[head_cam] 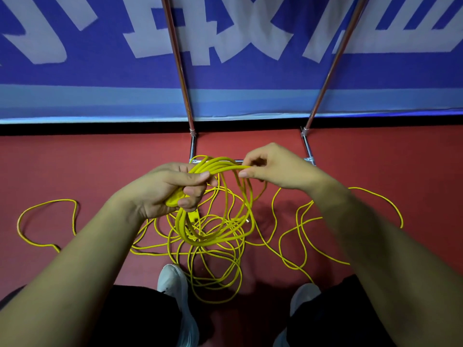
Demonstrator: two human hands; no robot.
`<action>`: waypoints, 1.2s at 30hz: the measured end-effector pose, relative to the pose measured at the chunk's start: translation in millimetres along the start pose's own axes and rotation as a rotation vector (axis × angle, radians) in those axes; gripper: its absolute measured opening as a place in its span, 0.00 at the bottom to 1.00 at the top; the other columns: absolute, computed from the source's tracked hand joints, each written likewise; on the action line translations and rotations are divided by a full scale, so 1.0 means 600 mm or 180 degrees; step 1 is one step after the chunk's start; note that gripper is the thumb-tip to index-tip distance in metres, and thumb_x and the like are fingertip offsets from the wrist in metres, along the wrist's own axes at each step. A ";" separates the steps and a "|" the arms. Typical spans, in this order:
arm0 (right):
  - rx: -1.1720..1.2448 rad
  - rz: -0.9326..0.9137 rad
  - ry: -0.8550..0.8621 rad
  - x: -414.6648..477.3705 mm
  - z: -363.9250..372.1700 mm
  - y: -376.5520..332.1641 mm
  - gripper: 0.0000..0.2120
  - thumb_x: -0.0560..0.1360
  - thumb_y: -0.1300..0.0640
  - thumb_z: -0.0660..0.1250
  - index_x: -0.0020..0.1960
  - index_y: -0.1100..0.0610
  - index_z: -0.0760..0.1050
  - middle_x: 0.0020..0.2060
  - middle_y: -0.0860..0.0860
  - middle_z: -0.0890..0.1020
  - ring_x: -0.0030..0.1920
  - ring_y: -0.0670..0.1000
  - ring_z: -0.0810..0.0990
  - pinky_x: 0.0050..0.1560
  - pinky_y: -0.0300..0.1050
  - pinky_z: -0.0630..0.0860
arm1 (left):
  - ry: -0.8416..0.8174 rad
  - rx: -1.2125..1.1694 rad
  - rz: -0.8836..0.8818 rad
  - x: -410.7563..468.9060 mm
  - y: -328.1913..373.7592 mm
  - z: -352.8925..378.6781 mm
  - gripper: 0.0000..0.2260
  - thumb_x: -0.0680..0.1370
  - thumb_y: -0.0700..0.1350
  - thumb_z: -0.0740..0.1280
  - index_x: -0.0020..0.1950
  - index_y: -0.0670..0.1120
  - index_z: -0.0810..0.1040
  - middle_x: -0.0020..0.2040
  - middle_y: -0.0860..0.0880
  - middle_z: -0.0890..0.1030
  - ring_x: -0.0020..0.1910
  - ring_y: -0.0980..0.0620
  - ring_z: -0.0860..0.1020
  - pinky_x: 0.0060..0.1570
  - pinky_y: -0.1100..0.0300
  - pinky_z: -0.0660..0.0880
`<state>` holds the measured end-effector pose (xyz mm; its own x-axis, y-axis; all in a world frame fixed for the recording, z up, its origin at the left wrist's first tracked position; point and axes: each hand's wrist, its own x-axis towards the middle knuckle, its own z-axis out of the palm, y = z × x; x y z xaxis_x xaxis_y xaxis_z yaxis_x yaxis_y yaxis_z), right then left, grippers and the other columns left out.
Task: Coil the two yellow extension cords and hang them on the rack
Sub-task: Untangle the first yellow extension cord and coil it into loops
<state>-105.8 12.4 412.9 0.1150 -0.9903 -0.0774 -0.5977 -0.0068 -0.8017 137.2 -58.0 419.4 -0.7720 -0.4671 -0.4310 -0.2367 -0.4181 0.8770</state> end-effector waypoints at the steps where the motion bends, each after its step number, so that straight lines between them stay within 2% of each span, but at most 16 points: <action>1: -0.0033 0.0022 -0.0027 0.000 -0.003 0.006 0.06 0.74 0.54 0.73 0.39 0.53 0.80 0.28 0.49 0.75 0.30 0.44 0.69 0.34 0.44 0.67 | -0.0015 -0.0003 -0.0027 -0.004 0.006 0.008 0.38 0.48 0.63 0.82 0.46 0.41 0.74 0.24 0.53 0.75 0.20 0.60 0.73 0.23 0.66 0.70; 5: -0.0085 -0.0051 0.0218 0.003 -0.005 0.010 0.05 0.73 0.54 0.73 0.40 0.55 0.81 0.28 0.49 0.76 0.32 0.44 0.70 0.35 0.45 0.69 | 0.0037 -0.0015 -0.0085 -0.012 0.011 0.019 0.43 0.43 0.62 0.82 0.47 0.40 0.72 0.23 0.51 0.76 0.19 0.59 0.74 0.22 0.66 0.71; 8: -0.0093 -0.0119 0.0577 0.007 -0.002 0.011 0.10 0.72 0.50 0.74 0.37 0.55 0.80 0.26 0.49 0.73 0.30 0.42 0.67 0.33 0.44 0.64 | 0.0067 -0.0008 -0.0052 -0.014 0.009 0.018 0.43 0.44 0.63 0.82 0.48 0.41 0.73 0.23 0.51 0.77 0.20 0.58 0.75 0.22 0.65 0.71; 9: -0.0110 -0.0098 0.0697 0.008 -0.002 0.014 0.13 0.71 0.48 0.75 0.36 0.55 0.79 0.25 0.48 0.71 0.29 0.42 0.65 0.31 0.42 0.62 | 0.0026 -0.0066 -0.0041 -0.013 0.007 0.014 0.40 0.46 0.62 0.82 0.48 0.41 0.73 0.23 0.51 0.76 0.20 0.59 0.74 0.22 0.65 0.71; 11: -0.0158 -0.0007 0.0815 0.011 -0.001 0.027 0.16 0.70 0.46 0.74 0.34 0.57 0.77 0.25 0.48 0.69 0.28 0.43 0.62 0.30 0.41 0.59 | -0.0269 -0.0383 -0.0013 -0.010 0.004 0.000 0.29 0.57 0.57 0.82 0.46 0.42 0.75 0.23 0.52 0.72 0.18 0.57 0.70 0.22 0.64 0.66; 14: -0.0247 0.0071 0.0749 0.013 0.003 0.056 0.13 0.75 0.49 0.71 0.37 0.58 0.77 0.28 0.55 0.73 0.30 0.45 0.66 0.32 0.43 0.62 | -0.0635 -0.1019 0.0151 -0.009 0.005 -0.018 0.13 0.68 0.47 0.77 0.45 0.42 0.80 0.23 0.52 0.68 0.17 0.57 0.66 0.23 0.64 0.64; 16: -0.0373 0.0100 0.0759 0.017 0.006 0.079 0.10 0.77 0.53 0.68 0.40 0.57 0.77 0.33 0.55 0.77 0.34 0.46 0.71 0.37 0.43 0.67 | -0.0701 -0.1225 0.0290 -0.011 0.007 -0.024 0.10 0.70 0.45 0.75 0.45 0.41 0.80 0.23 0.52 0.68 0.17 0.58 0.66 0.24 0.64 0.66; 19: -0.0477 0.0192 0.0726 0.022 0.017 0.108 0.06 0.77 0.59 0.67 0.41 0.55 0.76 0.34 0.46 0.75 0.36 0.40 0.72 0.38 0.32 0.65 | -0.0737 -0.1375 0.0496 -0.016 0.013 -0.029 0.09 0.71 0.45 0.73 0.45 0.40 0.81 0.22 0.52 0.69 0.17 0.58 0.67 0.24 0.64 0.67; 21: -0.0504 0.0315 0.0675 0.024 0.030 0.130 0.05 0.77 0.61 0.67 0.42 0.55 0.75 0.31 0.44 0.74 0.34 0.40 0.71 0.36 0.34 0.64 | -0.0766 -0.1424 0.0592 -0.020 0.016 -0.034 0.08 0.72 0.44 0.72 0.45 0.40 0.80 0.23 0.53 0.69 0.17 0.58 0.67 0.24 0.65 0.67; 23: -0.0463 0.0508 0.0707 0.025 0.041 0.157 0.06 0.77 0.62 0.67 0.41 0.55 0.75 0.30 0.45 0.74 0.32 0.42 0.70 0.36 0.41 0.63 | -0.0800 -0.1502 0.0677 -0.026 0.020 -0.042 0.06 0.73 0.44 0.70 0.43 0.42 0.79 0.23 0.53 0.70 0.18 0.58 0.68 0.24 0.64 0.67; 25: -0.0303 0.0875 0.0786 0.025 0.048 0.178 0.06 0.77 0.60 0.67 0.41 0.58 0.76 0.31 0.52 0.77 0.33 0.47 0.72 0.37 0.44 0.65 | -0.0661 -0.1543 0.0758 -0.031 0.024 -0.048 0.05 0.73 0.44 0.69 0.42 0.43 0.78 0.23 0.54 0.69 0.18 0.58 0.67 0.24 0.64 0.66; 27: 0.0279 0.1288 0.0820 0.023 0.056 0.185 0.09 0.78 0.57 0.68 0.42 0.62 0.75 0.33 0.56 0.81 0.33 0.49 0.76 0.37 0.42 0.70 | -0.0367 -0.1545 0.0806 -0.031 0.025 -0.049 0.05 0.71 0.44 0.69 0.40 0.43 0.77 0.23 0.54 0.68 0.18 0.58 0.66 0.24 0.64 0.65; 29: 0.1014 0.1683 0.0902 0.022 0.073 0.182 0.11 0.77 0.54 0.68 0.43 0.60 0.72 0.32 0.54 0.79 0.30 0.50 0.80 0.36 0.41 0.73 | -0.0048 -0.1496 0.0837 -0.026 0.025 -0.045 0.06 0.70 0.44 0.68 0.41 0.43 0.75 0.23 0.54 0.66 0.18 0.58 0.65 0.24 0.64 0.65; 31: 0.1487 0.2064 0.0960 0.022 0.091 0.169 0.13 0.77 0.52 0.68 0.40 0.57 0.69 0.28 0.52 0.73 0.25 0.51 0.77 0.30 0.42 0.74 | 0.0239 -0.1409 0.0872 -0.020 0.024 -0.042 0.05 0.73 0.44 0.65 0.43 0.43 0.72 0.24 0.53 0.66 0.19 0.57 0.65 0.25 0.64 0.66; 33: 0.1077 0.2079 0.0888 0.024 0.102 0.157 0.15 0.76 0.52 0.70 0.36 0.57 0.69 0.24 0.51 0.68 0.20 0.50 0.69 0.22 0.37 0.69 | 0.0494 -0.1334 0.0944 -0.016 0.026 -0.043 0.04 0.76 0.43 0.61 0.44 0.43 0.71 0.25 0.52 0.67 0.21 0.56 0.66 0.26 0.65 0.65; 36: -0.0465 0.1528 0.0104 0.031 0.095 0.130 0.14 0.74 0.50 0.72 0.35 0.60 0.80 0.23 0.51 0.68 0.20 0.46 0.65 0.24 0.37 0.63 | 0.0831 -0.1067 0.1064 -0.014 0.031 -0.050 0.05 0.76 0.43 0.61 0.43 0.42 0.71 0.26 0.50 0.71 0.23 0.53 0.69 0.27 0.63 0.68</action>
<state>-104.9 1.5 315.0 -0.2237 -0.8904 -0.3965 -0.6821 0.4336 -0.5888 156.8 -85.2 432.7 -0.5906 -0.7775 -0.2159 0.2309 -0.4192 0.8781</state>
